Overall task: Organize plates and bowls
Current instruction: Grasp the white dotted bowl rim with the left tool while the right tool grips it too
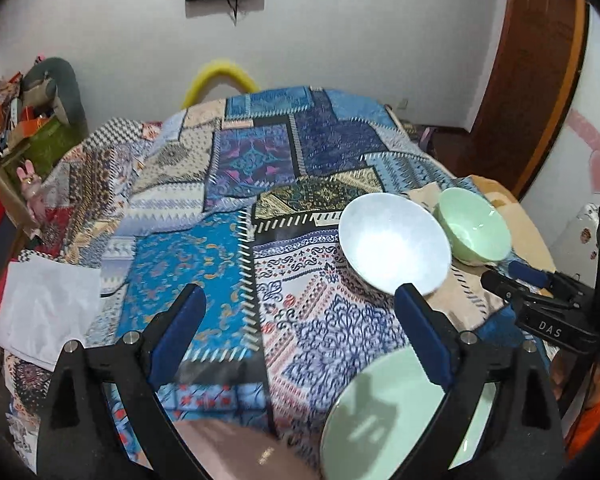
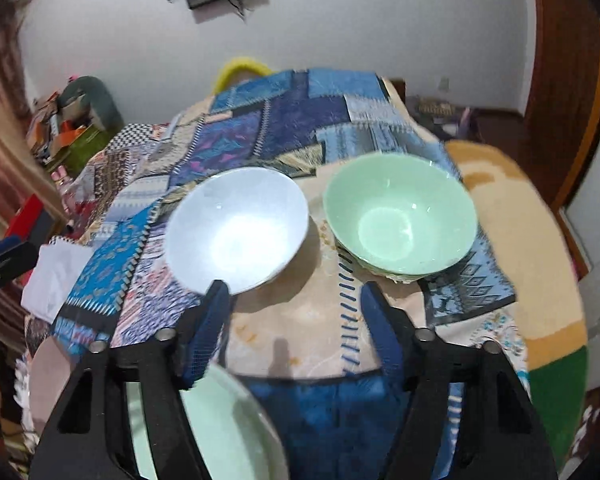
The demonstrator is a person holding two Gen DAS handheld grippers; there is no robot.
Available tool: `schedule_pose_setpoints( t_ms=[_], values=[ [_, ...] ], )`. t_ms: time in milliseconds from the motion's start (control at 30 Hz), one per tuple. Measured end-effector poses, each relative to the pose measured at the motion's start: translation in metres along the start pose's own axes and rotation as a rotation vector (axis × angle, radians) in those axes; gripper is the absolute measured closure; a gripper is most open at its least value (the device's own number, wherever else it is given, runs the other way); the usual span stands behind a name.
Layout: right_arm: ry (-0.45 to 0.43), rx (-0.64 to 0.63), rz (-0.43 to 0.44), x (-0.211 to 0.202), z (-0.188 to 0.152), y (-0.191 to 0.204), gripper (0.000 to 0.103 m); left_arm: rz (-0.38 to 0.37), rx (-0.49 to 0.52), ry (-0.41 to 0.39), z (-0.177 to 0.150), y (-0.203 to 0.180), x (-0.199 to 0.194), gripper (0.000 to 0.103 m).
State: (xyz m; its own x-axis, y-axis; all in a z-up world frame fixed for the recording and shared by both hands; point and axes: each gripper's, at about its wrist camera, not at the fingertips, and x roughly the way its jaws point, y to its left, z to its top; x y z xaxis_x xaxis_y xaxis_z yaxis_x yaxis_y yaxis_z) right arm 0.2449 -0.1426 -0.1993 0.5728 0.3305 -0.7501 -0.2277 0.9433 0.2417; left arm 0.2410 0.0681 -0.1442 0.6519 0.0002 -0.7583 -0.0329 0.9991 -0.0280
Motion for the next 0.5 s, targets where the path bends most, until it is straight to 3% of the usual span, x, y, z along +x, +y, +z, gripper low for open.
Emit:
schedule_pose_setpoints(
  t_ms=[100, 233, 500],
  values=[
    [0.031, 0.004, 0.008, 0.018, 0.003, 0.0, 0.057, 0.0, 0.006, 0.038, 0.006, -0.004, 0.028, 0.007],
    [0.06, 0.007, 0.035, 0.038, 0.01, -0.001, 0.062, 0.011, 0.033, 0.082, 0.01, -0.011, 0.06, 0.007],
    [0.095, -0.018, 0.051, 0.061, 0.01, 0.007, 0.079, -0.002, 0.033, 0.14, 0.015, -0.012, 0.101, 0.009]
  ],
)
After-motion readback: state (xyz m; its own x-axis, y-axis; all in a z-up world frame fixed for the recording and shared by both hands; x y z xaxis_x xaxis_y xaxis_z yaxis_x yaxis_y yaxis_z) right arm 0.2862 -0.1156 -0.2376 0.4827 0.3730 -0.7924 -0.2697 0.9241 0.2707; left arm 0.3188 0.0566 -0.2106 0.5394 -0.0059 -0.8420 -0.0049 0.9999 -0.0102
